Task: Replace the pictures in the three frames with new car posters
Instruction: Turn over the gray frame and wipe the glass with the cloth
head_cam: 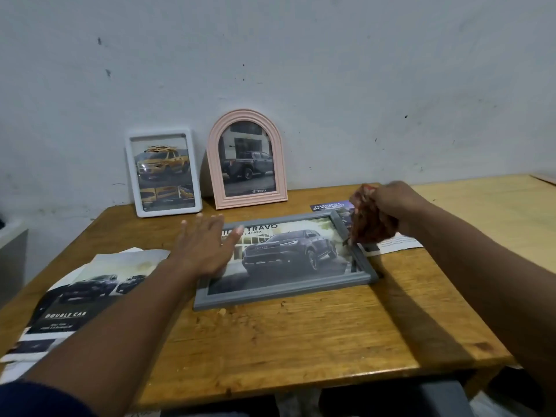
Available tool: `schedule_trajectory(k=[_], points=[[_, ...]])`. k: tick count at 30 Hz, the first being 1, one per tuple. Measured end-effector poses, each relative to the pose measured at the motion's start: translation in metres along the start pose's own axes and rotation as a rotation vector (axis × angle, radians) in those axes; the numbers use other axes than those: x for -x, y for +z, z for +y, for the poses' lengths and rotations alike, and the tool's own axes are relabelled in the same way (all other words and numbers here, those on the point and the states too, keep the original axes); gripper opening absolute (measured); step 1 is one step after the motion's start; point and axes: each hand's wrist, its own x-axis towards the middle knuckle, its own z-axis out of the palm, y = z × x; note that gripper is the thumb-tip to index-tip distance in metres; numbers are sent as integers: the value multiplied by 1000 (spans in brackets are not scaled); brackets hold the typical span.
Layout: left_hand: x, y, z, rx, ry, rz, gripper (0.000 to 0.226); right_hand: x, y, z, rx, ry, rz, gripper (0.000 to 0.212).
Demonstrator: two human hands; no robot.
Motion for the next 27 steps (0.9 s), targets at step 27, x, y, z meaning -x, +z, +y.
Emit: schedule_trajectory(k=[27], points=[[-12, 50, 104, 65, 190, -141, 80, 84, 27, 84, 880, -580, -233, 41]])
